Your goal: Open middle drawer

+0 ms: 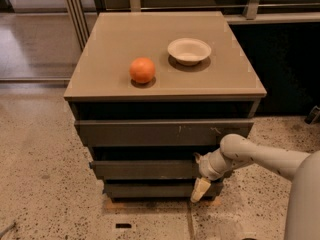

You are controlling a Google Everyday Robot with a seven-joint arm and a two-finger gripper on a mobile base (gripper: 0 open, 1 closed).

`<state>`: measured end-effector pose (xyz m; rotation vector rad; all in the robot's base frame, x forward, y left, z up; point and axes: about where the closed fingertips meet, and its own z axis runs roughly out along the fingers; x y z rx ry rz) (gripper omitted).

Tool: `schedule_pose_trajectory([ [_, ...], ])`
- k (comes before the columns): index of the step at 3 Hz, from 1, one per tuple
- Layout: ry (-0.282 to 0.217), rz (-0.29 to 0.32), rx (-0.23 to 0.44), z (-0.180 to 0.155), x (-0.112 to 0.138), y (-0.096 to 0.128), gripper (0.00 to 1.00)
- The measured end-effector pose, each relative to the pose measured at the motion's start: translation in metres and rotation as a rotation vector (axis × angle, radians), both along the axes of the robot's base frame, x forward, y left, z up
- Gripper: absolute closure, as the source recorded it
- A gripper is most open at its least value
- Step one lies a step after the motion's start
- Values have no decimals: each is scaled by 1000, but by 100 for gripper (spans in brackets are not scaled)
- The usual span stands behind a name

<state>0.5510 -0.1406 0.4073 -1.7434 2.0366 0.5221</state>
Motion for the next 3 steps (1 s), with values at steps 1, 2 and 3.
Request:
schedule_pose_trajectory([
  [1, 40, 10, 18, 4, -18, 2, 0],
  [2, 40, 10, 18, 7, -18, 2, 0],
  [3, 109, 37, 34, 16, -55, 2, 0],
])
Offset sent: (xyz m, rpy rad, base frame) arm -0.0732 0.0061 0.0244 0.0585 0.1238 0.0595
